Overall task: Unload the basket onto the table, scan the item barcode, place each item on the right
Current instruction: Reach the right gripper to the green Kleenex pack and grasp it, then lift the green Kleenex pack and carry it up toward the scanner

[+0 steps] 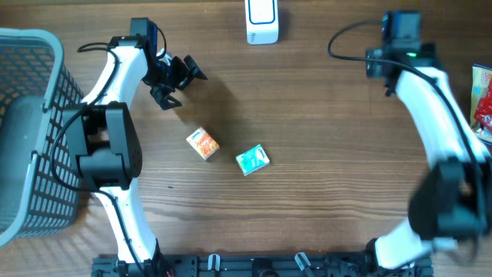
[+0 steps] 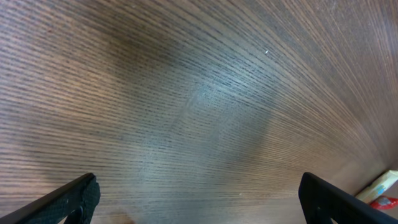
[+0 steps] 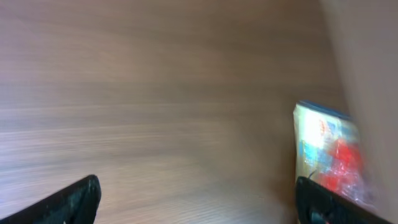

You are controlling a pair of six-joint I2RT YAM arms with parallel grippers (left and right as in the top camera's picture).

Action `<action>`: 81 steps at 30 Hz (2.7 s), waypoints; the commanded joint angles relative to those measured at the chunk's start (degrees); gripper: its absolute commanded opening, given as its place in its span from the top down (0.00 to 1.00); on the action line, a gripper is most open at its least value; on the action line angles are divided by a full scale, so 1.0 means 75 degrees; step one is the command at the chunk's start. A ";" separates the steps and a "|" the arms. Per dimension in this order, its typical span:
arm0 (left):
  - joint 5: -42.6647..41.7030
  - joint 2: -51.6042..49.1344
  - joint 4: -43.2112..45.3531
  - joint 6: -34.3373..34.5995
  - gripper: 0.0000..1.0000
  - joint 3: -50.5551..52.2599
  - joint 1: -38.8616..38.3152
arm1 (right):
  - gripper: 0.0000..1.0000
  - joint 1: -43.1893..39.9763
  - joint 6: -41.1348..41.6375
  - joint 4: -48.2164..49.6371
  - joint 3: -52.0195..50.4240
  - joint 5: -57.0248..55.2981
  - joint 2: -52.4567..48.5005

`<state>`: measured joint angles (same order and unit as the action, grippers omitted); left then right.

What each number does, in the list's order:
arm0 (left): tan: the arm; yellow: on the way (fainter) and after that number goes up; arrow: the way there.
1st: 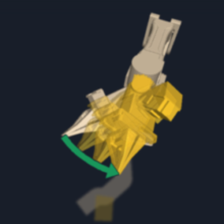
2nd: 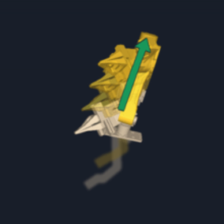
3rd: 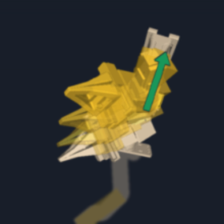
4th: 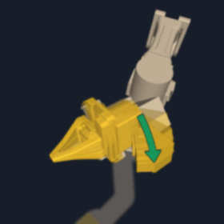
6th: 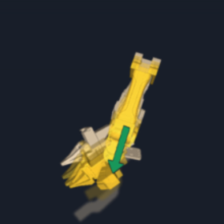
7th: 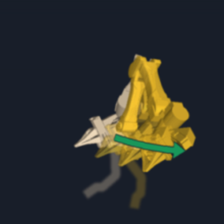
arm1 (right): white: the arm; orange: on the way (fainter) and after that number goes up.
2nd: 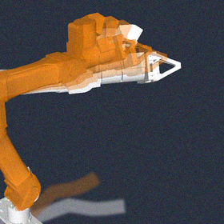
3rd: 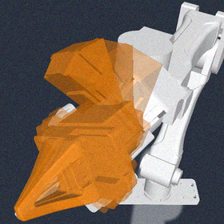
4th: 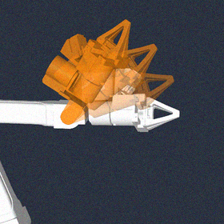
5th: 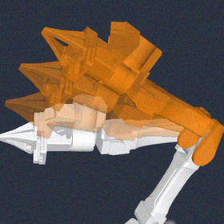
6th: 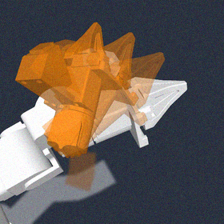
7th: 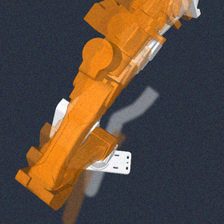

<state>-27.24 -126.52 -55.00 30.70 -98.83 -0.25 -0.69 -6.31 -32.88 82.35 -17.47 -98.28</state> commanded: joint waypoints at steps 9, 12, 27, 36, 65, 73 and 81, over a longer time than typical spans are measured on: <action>0.0017 0.0184 0.0009 -0.0090 0.00 0.0032 0.0015 | 0.05 0.2410 0.2935 -0.2296 -0.1172 0.7367 0.1378; 0.0017 0.0184 0.0009 -0.0090 0.00 0.0032 0.0015 | 0.60 0.3911 0.5187 -0.1233 -0.2422 0.6213 0.1209; 0.0017 0.0184 0.0009 -0.0090 0.00 0.0032 0.0015 | 0.69 0.6356 0.9530 0.2055 -0.4240 0.3025 0.0009; 0.0017 0.0184 0.0009 -0.0090 0.00 0.0032 0.0015 | 0.60 0.4150 0.6478 0.1903 -0.3724 0.3407 -0.0122; 0.0017 0.0184 0.0009 -0.0090 0.00 0.0032 0.0015 | 0.53 0.3410 1.0040 0.1708 -0.3940 0.2967 -0.0708; 0.0017 0.0184 0.0009 -0.0090 0.00 0.0032 0.0015 | 0.77 0.3383 0.9203 0.2101 -0.3937 0.2935 -0.0653; 0.0017 0.0184 0.0009 -0.0090 0.00 0.0032 0.0015 | 0.96 0.3299 0.6237 0.2247 -0.3937 0.3209 0.0562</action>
<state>-27.24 -126.52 -54.92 30.70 -98.83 -0.25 24.43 53.36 -16.99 53.23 6.09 -99.04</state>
